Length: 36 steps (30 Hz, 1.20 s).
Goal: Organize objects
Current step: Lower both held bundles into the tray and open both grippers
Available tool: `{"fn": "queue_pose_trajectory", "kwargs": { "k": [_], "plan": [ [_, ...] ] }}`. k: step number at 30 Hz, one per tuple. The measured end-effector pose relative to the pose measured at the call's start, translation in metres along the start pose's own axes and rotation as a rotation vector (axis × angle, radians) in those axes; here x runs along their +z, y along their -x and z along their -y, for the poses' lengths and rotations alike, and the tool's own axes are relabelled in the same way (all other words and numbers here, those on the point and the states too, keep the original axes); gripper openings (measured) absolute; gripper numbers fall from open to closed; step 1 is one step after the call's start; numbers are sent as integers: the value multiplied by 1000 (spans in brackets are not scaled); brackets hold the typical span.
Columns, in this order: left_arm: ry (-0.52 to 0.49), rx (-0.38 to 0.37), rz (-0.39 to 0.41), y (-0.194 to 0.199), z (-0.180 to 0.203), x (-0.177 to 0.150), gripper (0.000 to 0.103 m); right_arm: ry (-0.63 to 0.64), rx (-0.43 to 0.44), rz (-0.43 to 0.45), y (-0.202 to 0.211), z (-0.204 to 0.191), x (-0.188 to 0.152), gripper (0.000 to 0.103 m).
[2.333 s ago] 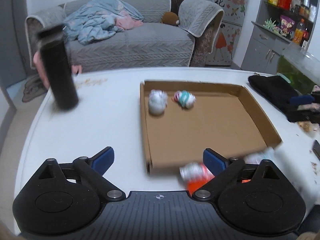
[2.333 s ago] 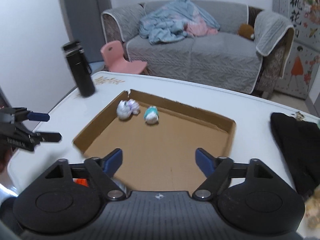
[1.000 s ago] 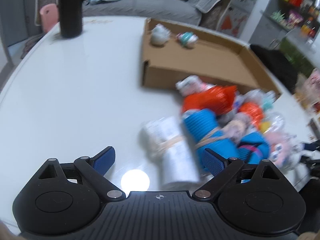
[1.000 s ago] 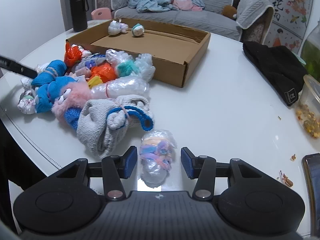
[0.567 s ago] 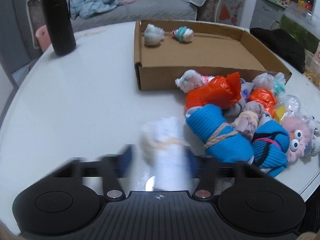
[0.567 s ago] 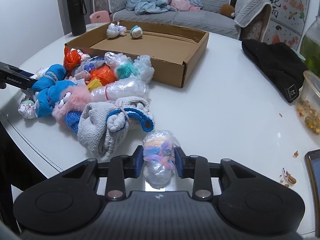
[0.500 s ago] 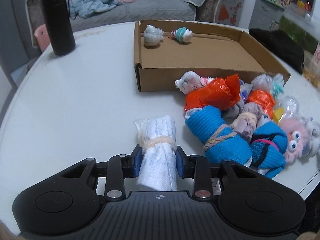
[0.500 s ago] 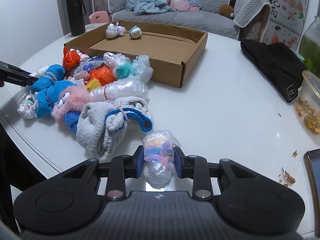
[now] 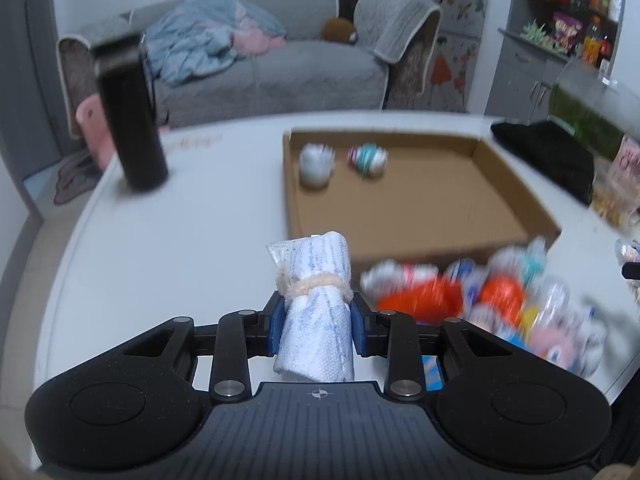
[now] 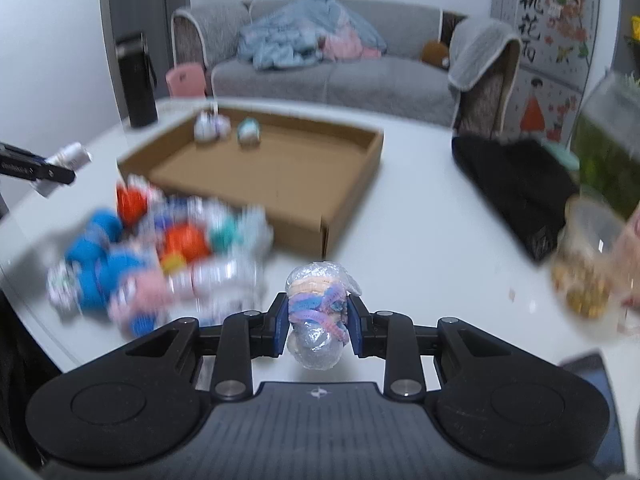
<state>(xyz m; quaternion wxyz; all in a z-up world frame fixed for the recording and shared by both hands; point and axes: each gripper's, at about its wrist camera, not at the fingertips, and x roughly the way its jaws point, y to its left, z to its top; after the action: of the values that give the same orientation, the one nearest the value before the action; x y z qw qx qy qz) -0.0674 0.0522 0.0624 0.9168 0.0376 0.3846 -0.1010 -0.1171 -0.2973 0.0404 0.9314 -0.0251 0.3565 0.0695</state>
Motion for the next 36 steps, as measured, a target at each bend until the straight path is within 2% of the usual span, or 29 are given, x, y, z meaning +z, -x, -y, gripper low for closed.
{"fn": "queue_pose_trajectory", "kwargs": {
  "k": [3,8,14,16,21,25,36],
  "plan": [
    [-32,8,33,-3,5,27,39,18,9,46,-1,-1,29,27],
    [-42,-24,66,-23,14,69,39,19,82,103,-22,-10,82,27],
    [-48,-48,49,-67,24,98,39,27,176,99,-77,-32,132,27],
    [-51,-46,37,-84,26,103,39,16,203,70,-103,-39,144,27],
    [-73,-33,-5,-127,26,103,39,33,220,-22,-171,-63,155,27],
    [-91,-7,-44,-154,19,96,39,49,226,-75,-204,-71,154,27],
    [-128,-14,-83,-183,23,87,39,99,236,-156,-236,-88,158,27]
  ]
}}
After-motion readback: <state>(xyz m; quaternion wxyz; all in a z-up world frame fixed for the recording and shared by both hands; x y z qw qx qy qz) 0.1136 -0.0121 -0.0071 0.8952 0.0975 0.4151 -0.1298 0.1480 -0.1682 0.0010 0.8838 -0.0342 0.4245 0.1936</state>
